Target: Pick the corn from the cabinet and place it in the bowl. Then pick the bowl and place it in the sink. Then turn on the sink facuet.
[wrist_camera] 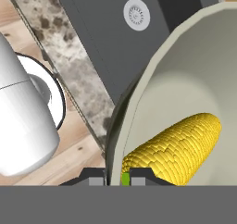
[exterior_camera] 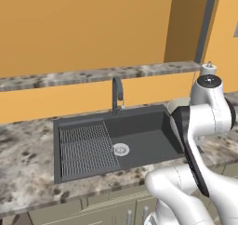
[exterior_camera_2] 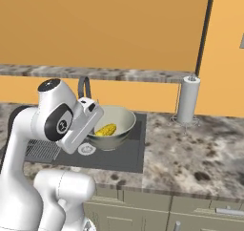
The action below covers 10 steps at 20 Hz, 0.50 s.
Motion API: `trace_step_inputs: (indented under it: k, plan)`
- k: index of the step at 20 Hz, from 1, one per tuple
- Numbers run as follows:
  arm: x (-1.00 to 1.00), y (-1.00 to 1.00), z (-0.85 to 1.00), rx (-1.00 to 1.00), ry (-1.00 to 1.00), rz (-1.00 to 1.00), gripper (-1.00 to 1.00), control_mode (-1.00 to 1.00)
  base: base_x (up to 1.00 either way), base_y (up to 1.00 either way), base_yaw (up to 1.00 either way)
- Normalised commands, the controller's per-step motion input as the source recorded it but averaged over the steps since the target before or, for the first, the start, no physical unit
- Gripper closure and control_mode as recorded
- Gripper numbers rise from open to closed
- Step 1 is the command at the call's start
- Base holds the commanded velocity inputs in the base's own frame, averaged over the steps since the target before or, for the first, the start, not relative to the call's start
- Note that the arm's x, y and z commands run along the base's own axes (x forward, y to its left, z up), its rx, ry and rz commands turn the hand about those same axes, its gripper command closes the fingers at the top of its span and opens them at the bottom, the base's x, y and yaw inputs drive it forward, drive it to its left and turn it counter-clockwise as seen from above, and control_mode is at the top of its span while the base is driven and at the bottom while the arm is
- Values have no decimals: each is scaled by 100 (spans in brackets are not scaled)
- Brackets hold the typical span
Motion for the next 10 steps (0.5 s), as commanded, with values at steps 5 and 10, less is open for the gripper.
trace_step_inputs:
  k: [5, 10]
  plan:
    - [0, 0, 0, 0, 0, 0, 100, 100, 22, 2, 0]
    - [0, 0, -1, 0, 0, 3, 100, -100, 0, 0, 0]
